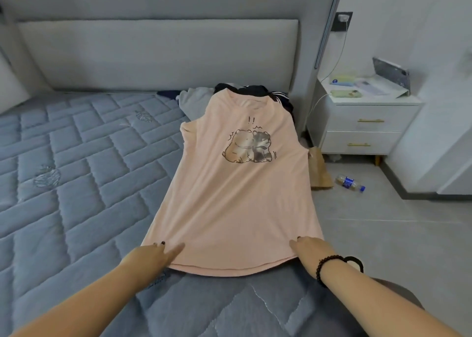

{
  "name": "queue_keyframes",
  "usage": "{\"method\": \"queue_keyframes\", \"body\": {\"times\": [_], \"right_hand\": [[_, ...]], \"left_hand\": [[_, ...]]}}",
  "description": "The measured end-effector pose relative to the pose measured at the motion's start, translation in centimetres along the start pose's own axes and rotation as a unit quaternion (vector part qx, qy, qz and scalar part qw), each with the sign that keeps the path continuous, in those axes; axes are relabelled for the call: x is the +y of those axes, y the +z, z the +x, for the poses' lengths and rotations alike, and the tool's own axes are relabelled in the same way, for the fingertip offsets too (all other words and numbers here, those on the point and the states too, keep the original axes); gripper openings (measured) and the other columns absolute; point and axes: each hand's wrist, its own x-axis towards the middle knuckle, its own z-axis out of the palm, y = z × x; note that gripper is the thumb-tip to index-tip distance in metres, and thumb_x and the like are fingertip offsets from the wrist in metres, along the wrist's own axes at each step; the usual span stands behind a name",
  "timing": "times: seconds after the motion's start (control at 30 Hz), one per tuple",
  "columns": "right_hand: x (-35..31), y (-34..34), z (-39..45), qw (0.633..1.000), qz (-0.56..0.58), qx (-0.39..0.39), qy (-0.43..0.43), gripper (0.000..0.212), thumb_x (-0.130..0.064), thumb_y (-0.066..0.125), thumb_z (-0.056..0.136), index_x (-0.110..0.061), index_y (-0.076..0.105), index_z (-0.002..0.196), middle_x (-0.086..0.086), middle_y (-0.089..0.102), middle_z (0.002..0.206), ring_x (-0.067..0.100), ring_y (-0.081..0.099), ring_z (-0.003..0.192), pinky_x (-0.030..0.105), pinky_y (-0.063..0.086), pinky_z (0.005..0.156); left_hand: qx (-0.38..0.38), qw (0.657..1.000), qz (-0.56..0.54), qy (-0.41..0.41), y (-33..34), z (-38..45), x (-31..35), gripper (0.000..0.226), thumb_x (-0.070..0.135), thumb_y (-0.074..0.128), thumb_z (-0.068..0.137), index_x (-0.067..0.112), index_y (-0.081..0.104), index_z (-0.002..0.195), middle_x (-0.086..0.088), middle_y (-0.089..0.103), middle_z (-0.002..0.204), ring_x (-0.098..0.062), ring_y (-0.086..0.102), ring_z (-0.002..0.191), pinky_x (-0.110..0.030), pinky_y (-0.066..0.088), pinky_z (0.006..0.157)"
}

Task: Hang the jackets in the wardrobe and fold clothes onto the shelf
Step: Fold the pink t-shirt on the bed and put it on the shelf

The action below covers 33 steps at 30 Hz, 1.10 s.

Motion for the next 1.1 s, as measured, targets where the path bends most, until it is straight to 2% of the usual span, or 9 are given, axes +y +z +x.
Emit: {"method": "queue_keyframes", "body": {"times": [0.33, 0.5, 0.6, 0.67, 0.77, 0.83, 0.9, 1.0, 1.1], "right_hand": [[-3.7, 0.6, -6.8, 0.991, -0.012, -0.13, -0.032, 0.038, 0.005, 0.048, 0.09, -0.001, 0.052, 0.127, 0.019, 0.052, 0.128, 0.033, 0.055, 0.115, 0.035, 0.045, 0.092], [-4.1, 0.9, -7.8, 0.991, 0.028, -0.126, -0.024, 0.039, -0.03, 0.057, 0.082, -0.01, 0.058, 0.115, 0.011, 0.058, 0.116, 0.029, 0.06, 0.102, 0.035, 0.051, 0.081], [-3.5, 0.8, -6.6, 0.993, 0.071, -0.089, -0.009, 0.041, -0.053, 0.047, 0.081, -0.014, 0.056, 0.091, 0.006, 0.063, 0.106, 0.027, 0.06, 0.091, 0.029, 0.044, 0.071], [-2.9, 0.7, -5.0, 0.988, 0.151, -0.036, 0.017, 0.033, -0.046, 0.041, 0.087, -0.016, 0.055, 0.089, 0.005, 0.062, 0.107, 0.023, 0.058, 0.089, 0.028, 0.044, 0.071], [-1.0, 1.7, -1.2, 0.939, 0.328, 0.075, 0.078, 0.034, -0.031, 0.038, 0.096, -0.018, 0.056, 0.122, -0.001, 0.047, 0.135, 0.017, 0.044, 0.121, 0.027, 0.041, 0.095], [0.3, 2.4, 1.2, 0.891, 0.418, 0.131, 0.117, 0.043, -0.028, 0.04, 0.099, -0.017, 0.042, 0.14, -0.003, 0.029, 0.151, 0.013, 0.023, 0.138, 0.023, 0.024, 0.109], [1.8, 2.9, 3.6, 0.833, 0.502, 0.161, 0.17, 0.046, -0.025, 0.043, 0.099, -0.015, 0.038, 0.144, 0.0, 0.022, 0.155, 0.013, 0.017, 0.141, 0.022, 0.015, 0.112], [4.4, 2.7, 7.7, 0.739, 0.6, 0.187, 0.241, 0.049, -0.025, 0.047, 0.098, -0.012, 0.037, 0.144, 0.004, 0.027, 0.152, 0.018, 0.025, 0.139, 0.028, 0.021, 0.114], [6.9, 2.3, 12.3, 0.656, 0.684, 0.179, 0.263, 0.045, -0.03, 0.047, 0.098, -0.016, 0.041, 0.14, -0.002, 0.042, 0.138, 0.016, 0.043, 0.124, 0.023, 0.033, 0.099]], "left_hand": [[-0.127, 0.992, -0.015, 0.008, 0.0, -3.7, 0.5, 0.093, 0.002, 0.051, 0.094, 0.039, -0.013, 0.151, -0.01, 0.017, 0.16, -0.028, 0.044, 0.132, -0.036, 0.04, 0.105], [-0.189, 0.977, -0.096, -0.02, -4.5, -1.4, 1.9, 0.089, 0.019, 0.063, 0.086, 0.036, 0.009, 0.154, -0.001, 0.022, 0.159, -0.025, 0.024, 0.145, -0.038, 0.029, 0.113], [-0.127, 0.98, -0.154, -0.01, -7.0, 2.0, 3.3, 0.07, 0.033, 0.06, 0.091, 0.031, 0.025, 0.152, 0.0, 0.027, 0.157, -0.022, 0.027, 0.143, -0.036, 0.026, 0.114], [-0.035, 0.98, -0.193, -0.012, -8.2, 4.5, 4.6, 0.057, 0.037, 0.05, 0.096, 0.029, 0.033, 0.149, 0.001, 0.039, 0.151, -0.021, 0.037, 0.137, -0.035, 0.033, 0.112], [0.075, 0.96, -0.267, -0.027, -9.8, 8.6, 6.7, 0.052, 0.04, 0.039, 0.1, 0.026, 0.029, 0.149, 0.0, 0.04, 0.149, -0.022, 0.039, 0.135, -0.038, 0.037, 0.108], [0.108, 0.946, -0.305, -0.02, -10.9, 11.8, 8.0, 0.054, 0.041, 0.034, 0.102, 0.023, 0.022, 0.152, -0.002, 0.025, 0.158, -0.023, 0.025, 0.144, -0.04, 0.029, 0.114], [0.125, 0.94, -0.318, -0.011, -12.2, 15.1, 9.3, 0.057, 0.042, 0.029, 0.103, 0.019, 0.016, 0.153, -0.009, 0.011, 0.161, -0.025, 0.008, 0.149, -0.04, 0.017, 0.119], [0.138, 0.935, -0.325, -0.029, -13.8, 20.2, 10.5, 0.063, 0.049, 0.024, 0.101, 0.018, 0.007, 0.154, -0.014, 0.0, 0.161, -0.029, -0.007, 0.149, -0.047, 0.006, 0.121], [0.142, 0.942, -0.297, -0.069, -14.9, 25.2, 11.0, 0.068, 0.053, 0.019, 0.099, 0.021, -0.005, 0.155, -0.011, -0.012, 0.161, -0.029, -0.015, 0.148, -0.053, -0.002, 0.119]]}}
